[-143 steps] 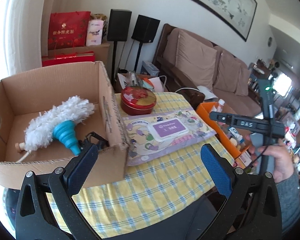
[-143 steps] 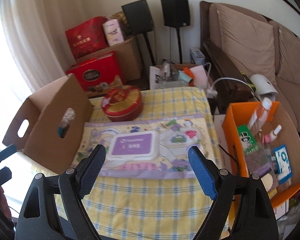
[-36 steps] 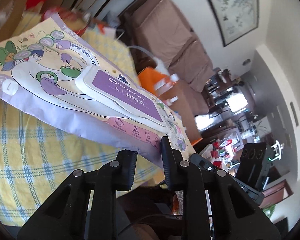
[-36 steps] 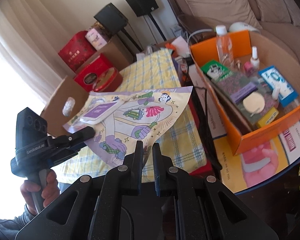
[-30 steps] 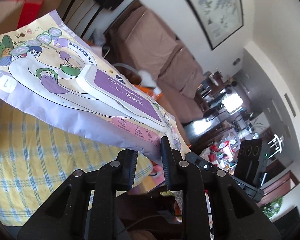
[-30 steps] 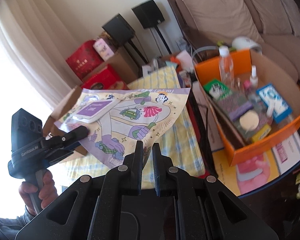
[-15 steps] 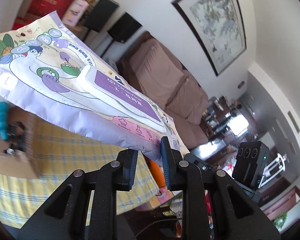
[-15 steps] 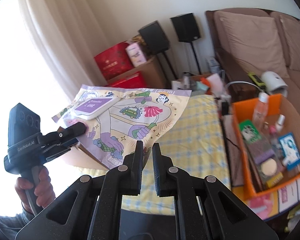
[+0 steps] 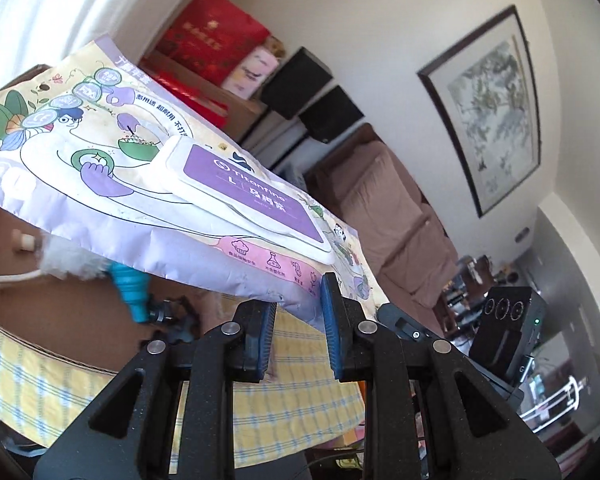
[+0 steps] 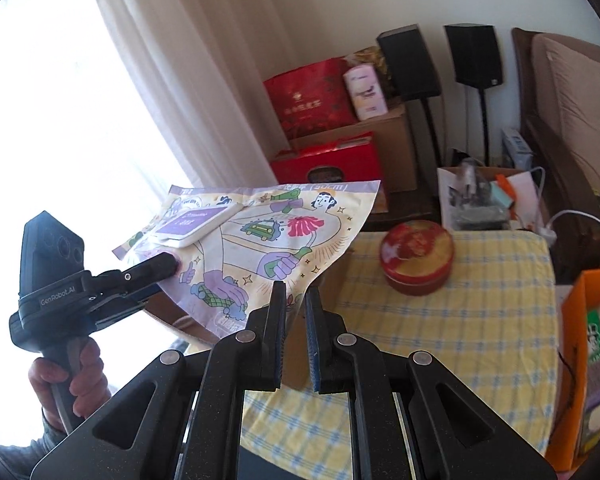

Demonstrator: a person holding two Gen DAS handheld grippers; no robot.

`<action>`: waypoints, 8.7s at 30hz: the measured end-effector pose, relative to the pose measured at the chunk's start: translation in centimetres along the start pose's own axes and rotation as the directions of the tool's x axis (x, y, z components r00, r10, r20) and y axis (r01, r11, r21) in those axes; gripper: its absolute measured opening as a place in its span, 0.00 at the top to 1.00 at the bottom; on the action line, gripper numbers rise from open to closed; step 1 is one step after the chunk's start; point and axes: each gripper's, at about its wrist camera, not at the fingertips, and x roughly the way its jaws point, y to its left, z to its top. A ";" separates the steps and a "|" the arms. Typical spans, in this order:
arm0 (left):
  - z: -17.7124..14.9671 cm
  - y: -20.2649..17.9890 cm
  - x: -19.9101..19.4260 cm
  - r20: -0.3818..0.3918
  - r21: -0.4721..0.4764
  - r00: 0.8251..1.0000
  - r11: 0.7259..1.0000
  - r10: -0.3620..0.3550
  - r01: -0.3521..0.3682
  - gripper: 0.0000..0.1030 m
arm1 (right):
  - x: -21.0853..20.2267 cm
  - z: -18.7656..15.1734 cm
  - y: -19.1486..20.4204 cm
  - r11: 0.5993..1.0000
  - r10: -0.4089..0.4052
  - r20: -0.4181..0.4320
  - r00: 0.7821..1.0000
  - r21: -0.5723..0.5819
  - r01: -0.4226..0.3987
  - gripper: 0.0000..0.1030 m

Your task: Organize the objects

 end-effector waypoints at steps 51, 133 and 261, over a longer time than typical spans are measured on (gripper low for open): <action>5.4 8.6 3.7 -0.170 -0.002 0.941 0.954 0.294 -0.298 0.39 | 12.3 2.8 2.8 0.986 -0.142 -0.107 0.984 -0.099 0.132 0.82; 4.2 -7.0 42.1 -0.489 0.577 0.517 0.705 0.703 -0.412 0.08 | 10.7 -1.5 -17.6 0.952 -0.298 -0.122 0.947 0.035 0.304 0.01; -17.5 -12.6 13.2 -0.398 0.728 0.917 0.608 0.000 0.316 0.00 | -1.6 -12.3 -7.6 0.831 -0.130 -0.221 0.967 -0.557 -0.015 0.00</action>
